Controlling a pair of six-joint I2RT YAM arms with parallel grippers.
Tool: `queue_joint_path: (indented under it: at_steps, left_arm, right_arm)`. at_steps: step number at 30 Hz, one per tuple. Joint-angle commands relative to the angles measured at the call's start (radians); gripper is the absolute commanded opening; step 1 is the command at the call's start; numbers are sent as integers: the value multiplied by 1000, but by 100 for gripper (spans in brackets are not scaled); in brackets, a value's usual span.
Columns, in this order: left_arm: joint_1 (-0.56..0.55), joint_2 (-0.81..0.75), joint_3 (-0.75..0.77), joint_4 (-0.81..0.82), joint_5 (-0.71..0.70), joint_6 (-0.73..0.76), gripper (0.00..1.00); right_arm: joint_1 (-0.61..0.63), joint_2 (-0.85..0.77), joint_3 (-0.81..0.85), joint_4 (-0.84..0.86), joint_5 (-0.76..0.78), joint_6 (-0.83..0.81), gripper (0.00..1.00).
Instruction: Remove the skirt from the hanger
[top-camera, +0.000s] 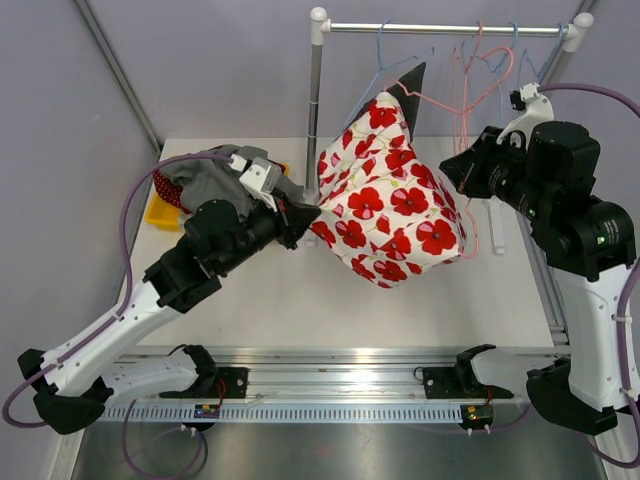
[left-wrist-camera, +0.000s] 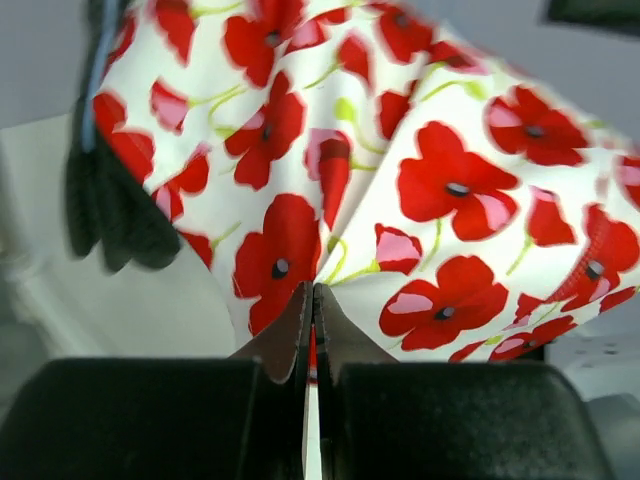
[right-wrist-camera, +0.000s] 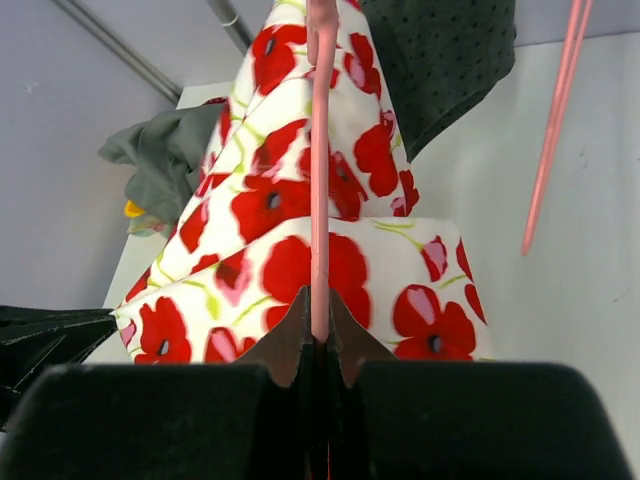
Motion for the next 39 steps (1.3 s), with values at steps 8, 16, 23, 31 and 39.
queue_joint_path:
  at_steps: [8,16,23,31,39]
  left_arm:
    - [13,-102,92,-436,-523,113,0]
    - [154,-188,97,-553,-617,105,0]
    - [277,-74,313,-533,-588,194,0]
    - [442,288,785,-461,-466,298,0]
    - [683,700,1220,-427,-393,317,0]
  right_arm:
    - [-1,157,253,19,238,-81,0]
    - [-1,207,354,-11,347,-118,0]
    - [0,238,302,49,316,-108,0]
    - [0,289,235,117,258,-88,0]
    - [-1,313,169,157,256,-108,0]
